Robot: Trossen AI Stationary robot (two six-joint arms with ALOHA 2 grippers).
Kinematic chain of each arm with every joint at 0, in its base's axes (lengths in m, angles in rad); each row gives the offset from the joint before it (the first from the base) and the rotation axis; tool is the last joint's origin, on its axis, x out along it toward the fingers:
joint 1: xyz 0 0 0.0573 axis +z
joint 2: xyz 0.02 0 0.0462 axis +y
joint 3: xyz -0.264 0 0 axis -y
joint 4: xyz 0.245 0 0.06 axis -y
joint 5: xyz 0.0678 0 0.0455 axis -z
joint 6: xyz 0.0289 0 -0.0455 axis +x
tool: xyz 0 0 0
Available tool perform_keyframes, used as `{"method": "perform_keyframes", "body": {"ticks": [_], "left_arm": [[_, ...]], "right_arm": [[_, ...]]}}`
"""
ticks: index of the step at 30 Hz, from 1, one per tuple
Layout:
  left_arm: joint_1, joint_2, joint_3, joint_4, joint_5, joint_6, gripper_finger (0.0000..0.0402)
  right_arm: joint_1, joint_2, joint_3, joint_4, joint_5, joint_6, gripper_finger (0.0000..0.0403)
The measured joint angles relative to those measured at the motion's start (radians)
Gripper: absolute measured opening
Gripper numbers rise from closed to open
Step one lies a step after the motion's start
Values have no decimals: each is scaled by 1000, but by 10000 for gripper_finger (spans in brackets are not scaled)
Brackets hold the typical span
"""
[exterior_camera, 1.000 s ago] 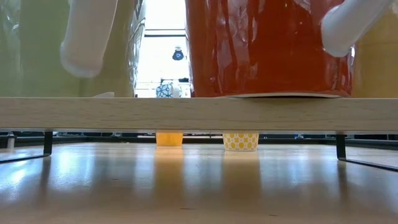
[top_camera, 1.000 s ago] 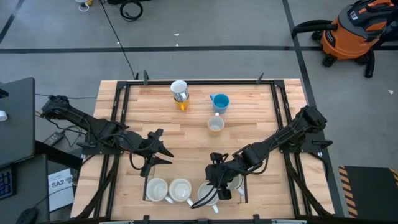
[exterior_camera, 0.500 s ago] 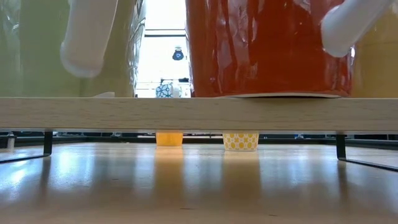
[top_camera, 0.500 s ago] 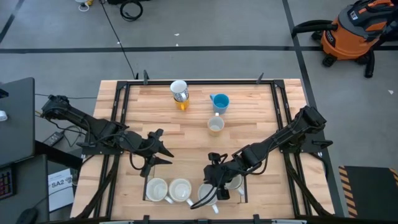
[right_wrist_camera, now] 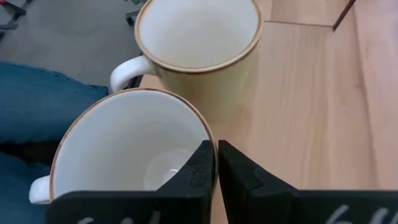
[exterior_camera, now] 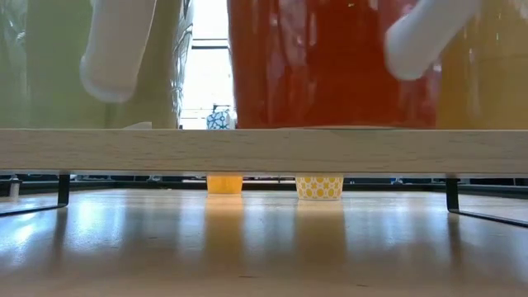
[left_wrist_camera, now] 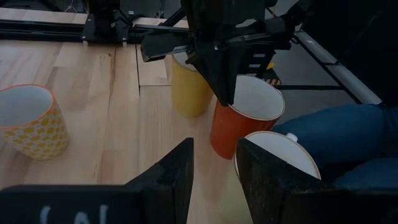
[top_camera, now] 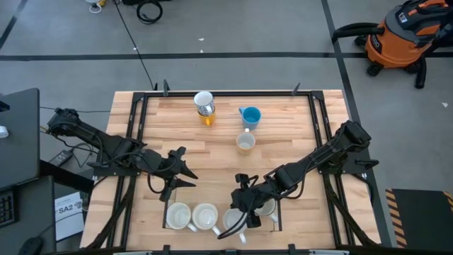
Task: Place coffee mugs
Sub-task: Adjust the mugs on the shelf
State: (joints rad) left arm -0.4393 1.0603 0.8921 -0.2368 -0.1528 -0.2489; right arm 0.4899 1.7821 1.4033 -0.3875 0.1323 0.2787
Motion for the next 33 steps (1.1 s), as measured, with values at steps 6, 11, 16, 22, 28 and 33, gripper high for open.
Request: {"method": "perform_keyframes", "body": {"ticks": [6,11,16,22,28,33], "left_arm": [[0,0,0,0,0,0,128],[0,0,0,0,0,0,128],[0,0,0,0,0,1,128],[0,0,0,0,0,1,128],[0,0,0,0,0,1,128],[0,0,0,0,0,0,128]], "right_arm": [[-18,0,0,12,1,-53,22],[-30,0,0,14,-38,-65,26],[-30,0,0,14,-44,-65,38],[-30,0,0,15,-48,-66,60],[-30,0,0,16,-48,-62,105],[-30,-2,6,19,-54,-65,128]]}}
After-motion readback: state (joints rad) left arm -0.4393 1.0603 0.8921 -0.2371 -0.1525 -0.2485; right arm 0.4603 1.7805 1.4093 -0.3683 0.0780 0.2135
